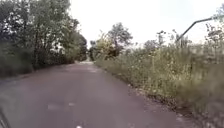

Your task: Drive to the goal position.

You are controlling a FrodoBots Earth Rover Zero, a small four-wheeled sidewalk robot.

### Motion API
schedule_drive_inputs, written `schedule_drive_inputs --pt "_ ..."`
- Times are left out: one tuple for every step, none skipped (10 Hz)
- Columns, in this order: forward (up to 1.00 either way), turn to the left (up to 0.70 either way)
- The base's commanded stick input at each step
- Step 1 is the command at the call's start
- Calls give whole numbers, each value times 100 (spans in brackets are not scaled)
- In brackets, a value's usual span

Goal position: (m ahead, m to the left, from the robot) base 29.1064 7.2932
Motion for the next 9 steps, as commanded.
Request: schedule_drive_inputs --pt "100 -1" --pt "100 -1" --pt "100 -1" --pt "100 -1" --pt "100 -1" --pt "100 -1" --pt "100 -1" --pt "100 -1" --pt "100 -1"
